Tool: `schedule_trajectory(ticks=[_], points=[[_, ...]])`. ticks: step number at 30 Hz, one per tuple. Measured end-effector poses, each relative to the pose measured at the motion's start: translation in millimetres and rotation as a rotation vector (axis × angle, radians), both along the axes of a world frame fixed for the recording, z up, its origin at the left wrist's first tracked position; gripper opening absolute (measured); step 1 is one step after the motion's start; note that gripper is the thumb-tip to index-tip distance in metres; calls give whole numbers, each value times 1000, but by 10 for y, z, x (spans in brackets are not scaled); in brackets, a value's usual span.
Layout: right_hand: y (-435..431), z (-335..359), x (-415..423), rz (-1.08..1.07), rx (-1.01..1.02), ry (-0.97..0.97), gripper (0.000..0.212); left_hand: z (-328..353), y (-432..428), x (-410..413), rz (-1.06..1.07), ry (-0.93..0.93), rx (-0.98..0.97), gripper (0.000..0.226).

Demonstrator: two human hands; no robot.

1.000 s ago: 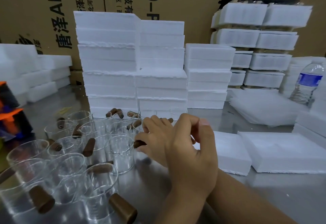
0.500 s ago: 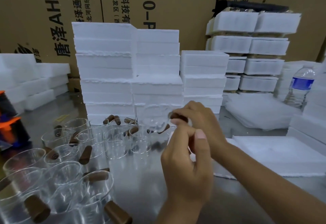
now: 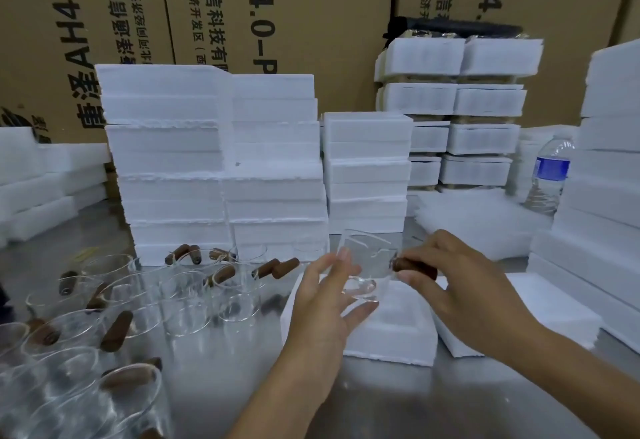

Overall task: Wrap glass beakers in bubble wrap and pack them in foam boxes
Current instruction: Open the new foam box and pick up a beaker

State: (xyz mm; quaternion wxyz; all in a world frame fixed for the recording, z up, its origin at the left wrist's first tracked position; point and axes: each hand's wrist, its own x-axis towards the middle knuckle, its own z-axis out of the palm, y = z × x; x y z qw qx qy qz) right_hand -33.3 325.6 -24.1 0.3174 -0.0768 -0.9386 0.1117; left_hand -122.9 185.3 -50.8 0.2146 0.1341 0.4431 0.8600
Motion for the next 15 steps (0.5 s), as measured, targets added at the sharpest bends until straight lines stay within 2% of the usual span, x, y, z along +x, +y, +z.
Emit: schedule_trajectory(ticks=[7, 11, 12, 14, 15], points=[[111, 6, -141, 92, -56, -24, 19, -84, 30, -145, -111, 68, 13, 44], [281, 135, -234, 320, -270, -29, 38, -129, 46, -240, -87, -11, 99, 48], [401, 169, -284, 308, -322, 12, 37, -124, 48, -258, -93, -17, 110, 53], [753, 201, -433, 179, -371, 96, 22, -97, 73, -280, -80, -42, 110, 69], [960, 191, -513, 89, -359, 114, 15, -106, 86, -302, -65, -53, 106, 69]])
